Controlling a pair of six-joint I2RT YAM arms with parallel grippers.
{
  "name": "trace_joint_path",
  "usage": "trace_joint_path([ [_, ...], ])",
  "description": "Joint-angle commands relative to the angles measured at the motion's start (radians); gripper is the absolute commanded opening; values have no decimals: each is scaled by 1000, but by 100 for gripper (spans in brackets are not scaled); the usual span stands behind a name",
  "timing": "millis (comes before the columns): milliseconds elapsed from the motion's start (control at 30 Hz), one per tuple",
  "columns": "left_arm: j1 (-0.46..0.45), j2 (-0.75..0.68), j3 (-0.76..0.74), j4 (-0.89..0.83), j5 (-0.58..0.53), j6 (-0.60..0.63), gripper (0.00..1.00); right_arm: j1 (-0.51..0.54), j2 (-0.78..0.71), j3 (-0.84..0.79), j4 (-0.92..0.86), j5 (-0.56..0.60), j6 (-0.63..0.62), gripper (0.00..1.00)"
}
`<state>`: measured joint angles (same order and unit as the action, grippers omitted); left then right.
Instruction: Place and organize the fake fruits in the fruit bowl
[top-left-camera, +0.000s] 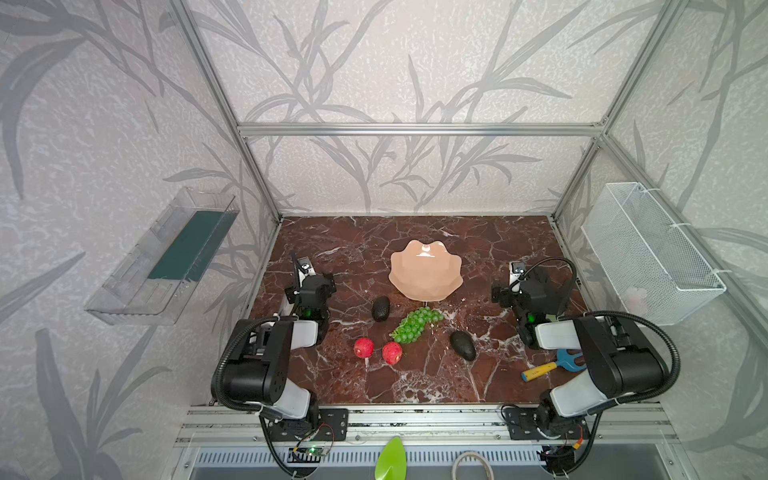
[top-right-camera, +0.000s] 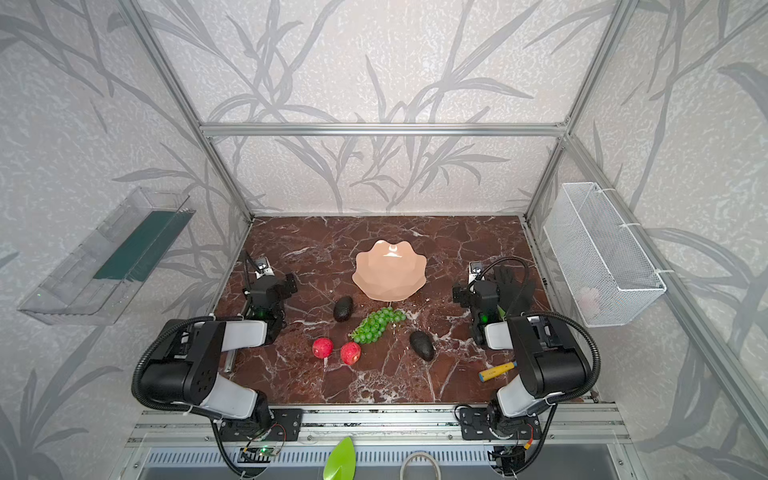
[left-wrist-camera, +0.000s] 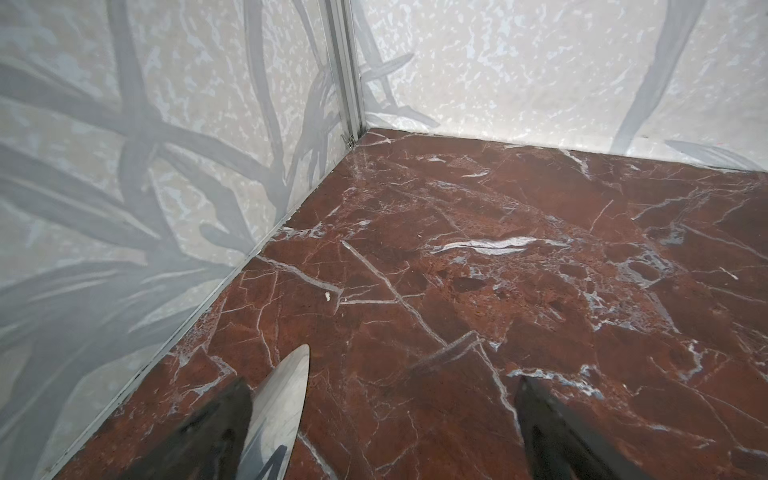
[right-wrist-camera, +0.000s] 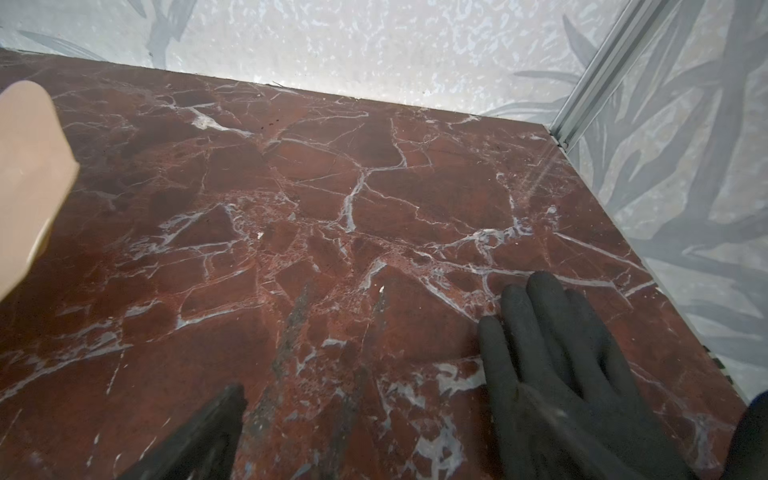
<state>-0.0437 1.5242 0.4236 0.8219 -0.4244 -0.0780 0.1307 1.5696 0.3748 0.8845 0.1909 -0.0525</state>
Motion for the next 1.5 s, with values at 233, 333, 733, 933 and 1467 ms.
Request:
trace_joint_path([
  [233,4,8,19,-7,-1,18,100,-5,-25,16,-7,-16,3,99],
  [333,5,9,19,-8,-1,19,100,-5,-25,16,-7,-16,3,99],
  [733,4,9,19,-10,-1,18,100,-5,-25,16,-7,-16,3,99],
  [933,6,8,19,-12,0,19,100,-5,-25,16,-8,-16,2,99],
  [1467,4,-413,131,-447,80,-352,100,33,-418,281,-790,-283,324,98],
])
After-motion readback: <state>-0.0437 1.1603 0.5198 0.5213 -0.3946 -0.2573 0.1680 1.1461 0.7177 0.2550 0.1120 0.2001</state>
